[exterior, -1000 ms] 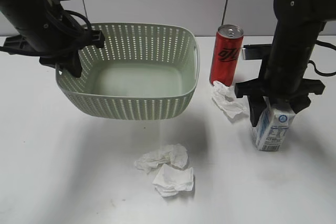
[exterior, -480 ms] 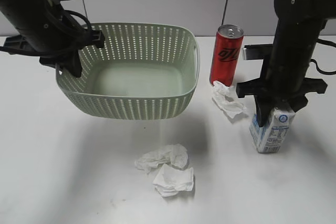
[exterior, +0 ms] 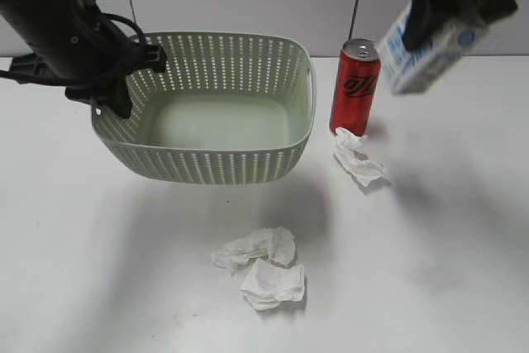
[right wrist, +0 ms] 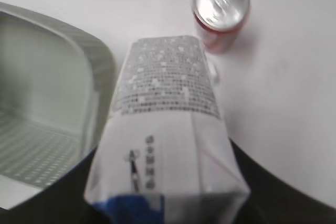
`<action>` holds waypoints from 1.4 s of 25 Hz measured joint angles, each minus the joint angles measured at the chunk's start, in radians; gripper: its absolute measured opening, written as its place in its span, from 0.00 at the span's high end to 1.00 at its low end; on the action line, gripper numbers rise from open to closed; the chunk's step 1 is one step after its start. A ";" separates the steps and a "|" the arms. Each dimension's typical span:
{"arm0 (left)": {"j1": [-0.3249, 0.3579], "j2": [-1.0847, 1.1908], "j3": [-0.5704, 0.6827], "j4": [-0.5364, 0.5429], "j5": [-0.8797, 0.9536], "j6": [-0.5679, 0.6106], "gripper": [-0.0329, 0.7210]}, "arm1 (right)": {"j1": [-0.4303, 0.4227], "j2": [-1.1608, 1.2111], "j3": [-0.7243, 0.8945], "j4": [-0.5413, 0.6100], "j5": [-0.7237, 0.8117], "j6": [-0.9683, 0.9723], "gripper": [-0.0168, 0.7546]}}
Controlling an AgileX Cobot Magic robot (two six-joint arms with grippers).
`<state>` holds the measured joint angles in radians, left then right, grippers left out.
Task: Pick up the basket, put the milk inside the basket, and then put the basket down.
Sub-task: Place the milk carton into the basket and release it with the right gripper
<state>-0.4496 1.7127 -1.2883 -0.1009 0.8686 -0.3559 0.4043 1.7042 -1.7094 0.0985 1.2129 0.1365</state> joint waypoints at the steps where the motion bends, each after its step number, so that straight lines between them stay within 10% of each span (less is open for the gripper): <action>1: 0.000 0.001 0.000 -0.002 -0.004 0.000 0.96 | 0.025 -0.003 -0.048 0.006 0.000 -0.003 0.57; 14: 0.000 0.039 0.000 -0.035 -0.002 0.000 0.96 | 0.296 0.265 -0.169 -0.013 0.013 -0.007 0.57; 35: 0.000 0.089 0.000 -0.053 -0.011 0.000 0.96 | 0.312 0.461 -0.204 -0.110 0.014 -0.020 0.57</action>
<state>-0.4496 1.8015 -1.2883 -0.1535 0.8575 -0.3559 0.7160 2.1650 -1.9134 -0.0117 1.2265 0.1168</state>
